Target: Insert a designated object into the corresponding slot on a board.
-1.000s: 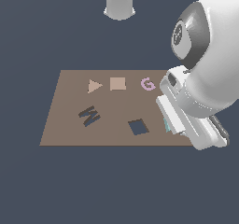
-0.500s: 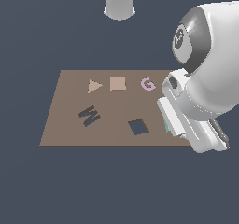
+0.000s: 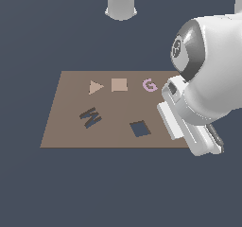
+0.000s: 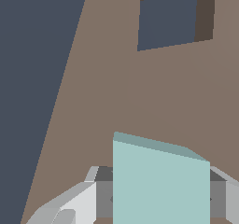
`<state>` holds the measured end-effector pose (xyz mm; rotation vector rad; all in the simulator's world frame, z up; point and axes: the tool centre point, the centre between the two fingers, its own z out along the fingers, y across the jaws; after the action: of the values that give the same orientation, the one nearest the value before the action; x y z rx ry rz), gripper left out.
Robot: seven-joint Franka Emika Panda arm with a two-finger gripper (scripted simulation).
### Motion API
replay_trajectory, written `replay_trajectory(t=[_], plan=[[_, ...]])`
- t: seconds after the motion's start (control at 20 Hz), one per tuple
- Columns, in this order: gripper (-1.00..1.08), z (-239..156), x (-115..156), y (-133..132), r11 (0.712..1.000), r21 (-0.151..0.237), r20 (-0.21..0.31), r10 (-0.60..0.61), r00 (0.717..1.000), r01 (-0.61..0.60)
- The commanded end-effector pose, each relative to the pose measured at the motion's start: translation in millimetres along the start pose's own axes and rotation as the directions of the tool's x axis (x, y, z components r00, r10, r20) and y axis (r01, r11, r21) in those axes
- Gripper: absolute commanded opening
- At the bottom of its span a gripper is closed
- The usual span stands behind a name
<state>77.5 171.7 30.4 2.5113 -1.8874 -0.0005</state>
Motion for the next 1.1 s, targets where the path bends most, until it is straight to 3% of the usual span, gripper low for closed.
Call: replay_trajectory(t=[0.0,1.05], plan=[[-1.00,0.5,0.2,-0.1,1.000,0.000,0.000,0.000,1.000,0.000],[-1.00,-2.8,2.0,3.4,0.998,-0.001,0.000,-0.055,0.998,0.055]])
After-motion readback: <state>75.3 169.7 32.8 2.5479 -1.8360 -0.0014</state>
